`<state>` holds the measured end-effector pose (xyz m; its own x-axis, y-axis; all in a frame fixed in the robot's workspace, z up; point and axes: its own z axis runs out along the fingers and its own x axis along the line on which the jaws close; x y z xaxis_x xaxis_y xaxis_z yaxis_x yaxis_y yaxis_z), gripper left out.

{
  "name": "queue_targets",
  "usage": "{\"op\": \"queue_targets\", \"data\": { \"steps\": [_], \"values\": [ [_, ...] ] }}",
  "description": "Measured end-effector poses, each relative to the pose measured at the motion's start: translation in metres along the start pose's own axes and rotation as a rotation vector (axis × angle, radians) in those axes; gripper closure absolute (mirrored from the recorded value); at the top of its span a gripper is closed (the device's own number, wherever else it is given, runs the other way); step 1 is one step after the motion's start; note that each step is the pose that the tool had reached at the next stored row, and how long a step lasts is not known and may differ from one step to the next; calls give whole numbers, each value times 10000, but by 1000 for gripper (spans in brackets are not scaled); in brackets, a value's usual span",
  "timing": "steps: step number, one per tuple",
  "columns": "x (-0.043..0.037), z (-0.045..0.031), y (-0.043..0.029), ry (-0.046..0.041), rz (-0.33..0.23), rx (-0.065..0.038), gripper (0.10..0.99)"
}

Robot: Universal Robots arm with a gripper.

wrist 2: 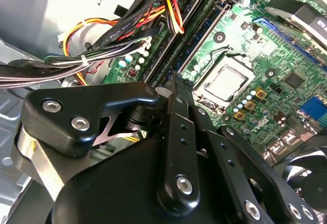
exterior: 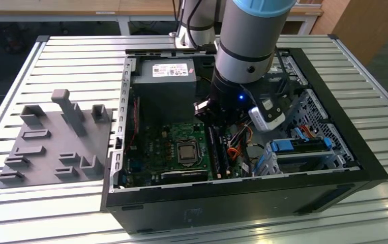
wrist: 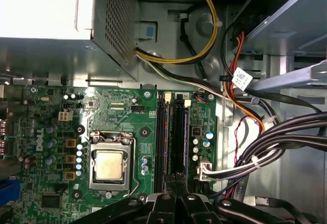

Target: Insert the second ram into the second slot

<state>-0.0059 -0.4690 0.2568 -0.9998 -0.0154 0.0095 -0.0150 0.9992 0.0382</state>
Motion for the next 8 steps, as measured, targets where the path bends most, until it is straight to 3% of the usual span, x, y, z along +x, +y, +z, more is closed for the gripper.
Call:
{"op": "queue_targets", "data": {
  "steps": [2,8],
  "values": [
    [0,42,-2,0,1,0,980],
    [6,78,-3,-1,2,-2,980]
  ]
}}
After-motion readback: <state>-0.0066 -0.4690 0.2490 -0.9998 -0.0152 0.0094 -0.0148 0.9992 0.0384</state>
